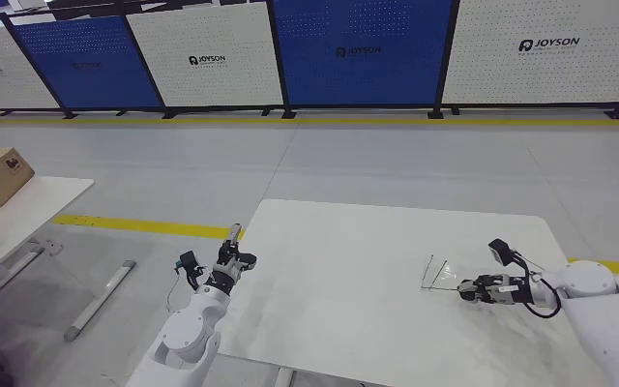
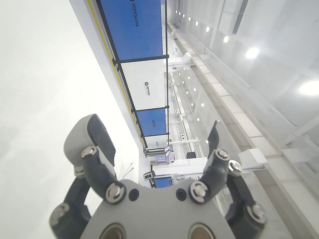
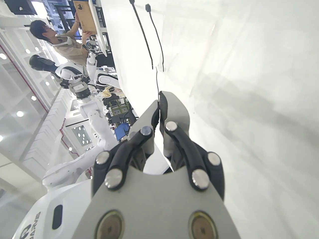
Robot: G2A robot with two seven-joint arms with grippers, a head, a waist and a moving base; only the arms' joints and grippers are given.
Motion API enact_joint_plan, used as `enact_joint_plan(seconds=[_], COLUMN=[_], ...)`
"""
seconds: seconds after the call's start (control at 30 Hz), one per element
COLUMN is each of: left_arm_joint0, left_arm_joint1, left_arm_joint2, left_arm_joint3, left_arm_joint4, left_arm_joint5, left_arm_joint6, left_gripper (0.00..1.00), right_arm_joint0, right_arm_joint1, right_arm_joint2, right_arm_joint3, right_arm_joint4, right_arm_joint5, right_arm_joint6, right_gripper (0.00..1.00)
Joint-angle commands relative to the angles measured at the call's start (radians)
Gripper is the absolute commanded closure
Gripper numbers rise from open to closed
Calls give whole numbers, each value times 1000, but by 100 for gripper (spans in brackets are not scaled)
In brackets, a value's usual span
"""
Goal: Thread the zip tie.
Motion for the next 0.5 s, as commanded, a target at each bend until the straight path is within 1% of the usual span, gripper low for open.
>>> enact_joint_plan(seconds=[0.0,0.23,0.47], left_arm_joint0=[0,0,0], left_arm_joint1=[0,0,0], left_arm_joint2=[0,0,0], left_arm_joint3=[0,0,0], left_arm_joint4=[0,0,0], left_arm_joint5=[0,0,0], left_arm_joint6=[0,0,0], left_gripper=[0,0,0], right_arm_joint0=[0,-1,-3], right_arm_joint1=[0,3,14], right_arm_joint2=[2,10,21], right_arm_joint3=[2,8,17], right_arm_joint4=[0,3,7], right_arm_joint5=[-2,-11,-25], right_arm_joint6=[2,6,6], right_gripper=[100,100,100])
